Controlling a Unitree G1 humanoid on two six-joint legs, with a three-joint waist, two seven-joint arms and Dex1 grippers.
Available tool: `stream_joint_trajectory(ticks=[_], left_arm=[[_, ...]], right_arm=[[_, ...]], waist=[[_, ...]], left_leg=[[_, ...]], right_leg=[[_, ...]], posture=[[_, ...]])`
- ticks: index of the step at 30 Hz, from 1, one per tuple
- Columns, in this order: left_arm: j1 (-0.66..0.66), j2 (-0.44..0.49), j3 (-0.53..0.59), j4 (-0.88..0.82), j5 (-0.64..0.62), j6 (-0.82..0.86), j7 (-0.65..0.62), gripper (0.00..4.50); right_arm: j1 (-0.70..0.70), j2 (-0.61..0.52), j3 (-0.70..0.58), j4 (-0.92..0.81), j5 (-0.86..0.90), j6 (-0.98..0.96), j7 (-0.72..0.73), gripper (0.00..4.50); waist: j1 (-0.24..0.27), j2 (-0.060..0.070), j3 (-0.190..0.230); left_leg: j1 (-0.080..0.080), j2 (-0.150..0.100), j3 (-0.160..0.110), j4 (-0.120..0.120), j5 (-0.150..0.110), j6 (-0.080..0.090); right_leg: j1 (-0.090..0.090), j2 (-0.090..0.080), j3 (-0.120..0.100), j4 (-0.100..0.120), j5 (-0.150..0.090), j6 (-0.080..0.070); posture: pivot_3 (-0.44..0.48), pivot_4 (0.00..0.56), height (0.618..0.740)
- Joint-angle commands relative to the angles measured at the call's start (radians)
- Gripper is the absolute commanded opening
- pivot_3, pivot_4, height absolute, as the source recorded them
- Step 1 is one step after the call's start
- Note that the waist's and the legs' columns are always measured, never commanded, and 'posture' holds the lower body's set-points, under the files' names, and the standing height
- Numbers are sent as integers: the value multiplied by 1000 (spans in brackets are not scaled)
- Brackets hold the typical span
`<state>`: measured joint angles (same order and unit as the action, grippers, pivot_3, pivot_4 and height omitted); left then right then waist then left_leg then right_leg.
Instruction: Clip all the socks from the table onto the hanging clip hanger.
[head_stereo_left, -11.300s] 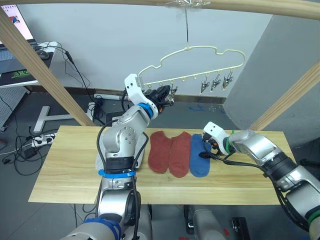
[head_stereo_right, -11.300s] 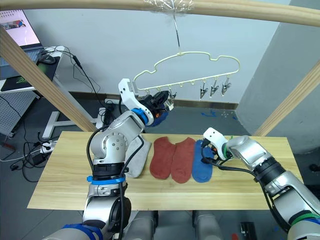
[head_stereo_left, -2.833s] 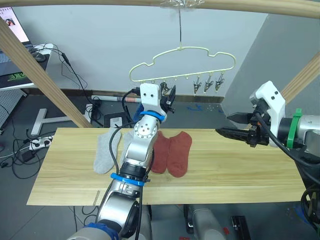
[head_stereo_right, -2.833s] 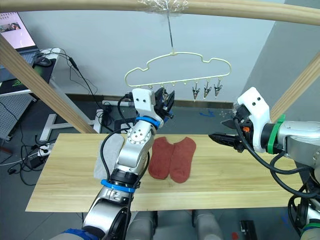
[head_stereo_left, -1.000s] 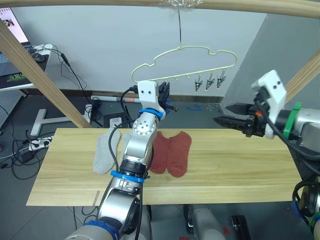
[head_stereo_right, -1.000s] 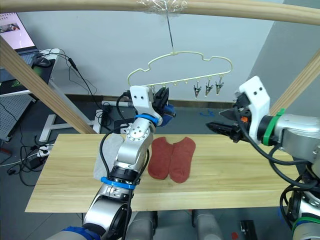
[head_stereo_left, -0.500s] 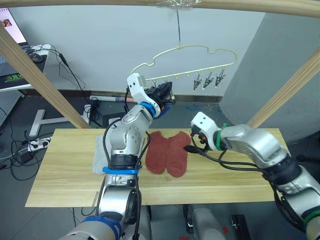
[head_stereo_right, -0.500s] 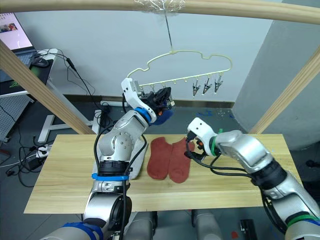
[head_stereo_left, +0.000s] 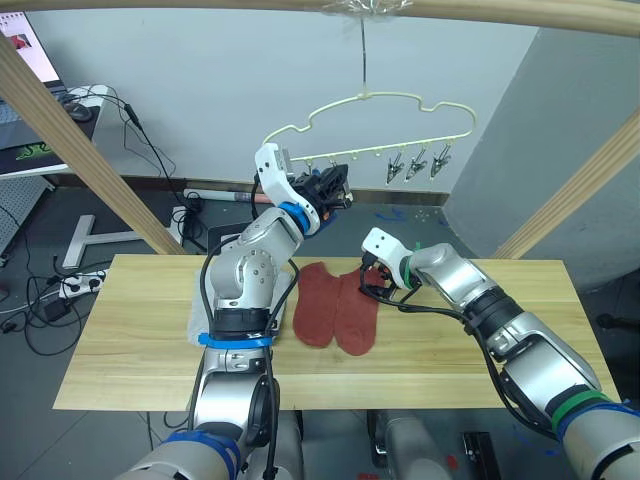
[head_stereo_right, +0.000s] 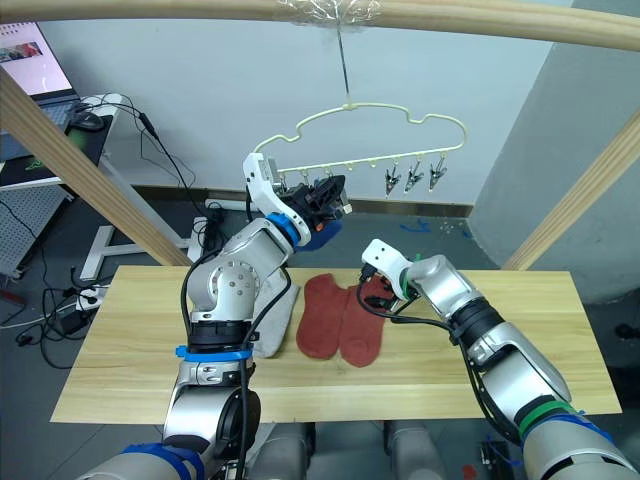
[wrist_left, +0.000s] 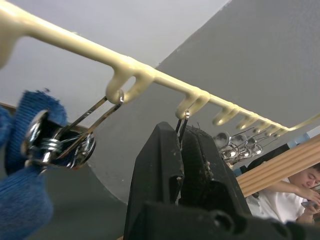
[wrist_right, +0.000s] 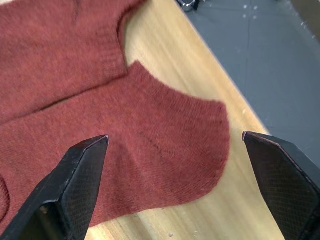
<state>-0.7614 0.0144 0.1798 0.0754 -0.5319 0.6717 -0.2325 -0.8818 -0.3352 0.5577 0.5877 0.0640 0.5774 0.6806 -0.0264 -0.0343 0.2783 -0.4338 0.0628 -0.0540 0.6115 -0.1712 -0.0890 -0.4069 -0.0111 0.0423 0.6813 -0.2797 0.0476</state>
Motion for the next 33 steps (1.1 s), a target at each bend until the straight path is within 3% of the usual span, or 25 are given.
stream_joint_trajectory(ticks=[1, 13, 24, 27, 33], left_arm=[[-5, 1, -8, -57, -17, 5, 3, 0], [-3, 14, -4, -76, -16, 29, 14, 0], [-10, 21, 6, -70, -21, 30, 22, 0], [-11, 20, 8, -69, -22, 28, 23, 0], [-8, 16, 9, -68, -22, 24, 26, 0]], right_arm=[[-3, 23, -41, -1, -26, -25, 25, 4485], [14, 90, -104, 171, -110, -156, 9, 4485], [59, 91, -128, 172, -168, -185, 36, 4485], [69, 87, -133, 159, -181, -184, 46, 3927], [79, 84, -140, 144, -192, -175, 56, 1797]], waist=[[0, 0, 0], [1, 0, 0], [2, 0, 0], [2, 0, 0], [3, 0, 0]], left_leg=[[0, 0, 0, 0, 0, 0], [0, 0, 0, 0, 0, 0], [0, 0, 0, 0, 0, 0], [0, 0, 0, 0, 0, 0], [1, 0, 0, 0, 0, 0]], right_leg=[[0, 0, 0, 0, 0, 0], [0, 0, 0, 0, 0, 0], [0, 0, 0, 0, 0, 0], [0, 0, 0, 0, 0, 0], [0, 0, 0, 0, 0, 0]], posture=[[51, 232, 740], [65, 247, 740], [72, 245, 740], [72, 245, 740], [71, 240, 740]])
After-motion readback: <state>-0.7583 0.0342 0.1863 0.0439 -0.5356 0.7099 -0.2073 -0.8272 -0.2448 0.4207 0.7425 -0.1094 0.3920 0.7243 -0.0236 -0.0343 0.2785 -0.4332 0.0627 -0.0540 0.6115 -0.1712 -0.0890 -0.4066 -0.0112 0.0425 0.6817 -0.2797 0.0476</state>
